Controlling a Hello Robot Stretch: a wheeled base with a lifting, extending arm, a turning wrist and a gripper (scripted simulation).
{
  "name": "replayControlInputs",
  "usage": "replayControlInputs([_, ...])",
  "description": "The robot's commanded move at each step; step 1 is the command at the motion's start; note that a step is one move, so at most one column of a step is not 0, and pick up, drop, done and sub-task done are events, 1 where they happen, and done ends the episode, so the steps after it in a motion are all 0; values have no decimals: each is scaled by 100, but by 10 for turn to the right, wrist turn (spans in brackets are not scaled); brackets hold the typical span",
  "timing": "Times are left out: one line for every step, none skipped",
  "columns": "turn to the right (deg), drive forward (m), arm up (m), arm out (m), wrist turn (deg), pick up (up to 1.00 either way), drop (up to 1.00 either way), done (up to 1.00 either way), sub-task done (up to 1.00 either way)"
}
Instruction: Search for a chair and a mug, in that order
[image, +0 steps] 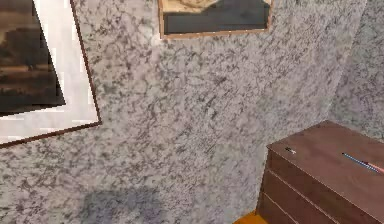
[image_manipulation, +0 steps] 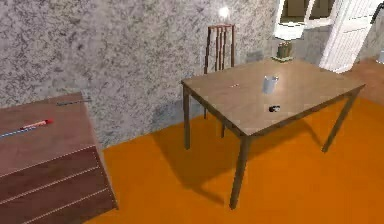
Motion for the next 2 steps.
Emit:
replayControlInputs([450,0,0,0,0,0,0,0,0])
replayControlInputs([300,0,0,0,0,0,0,0,0])
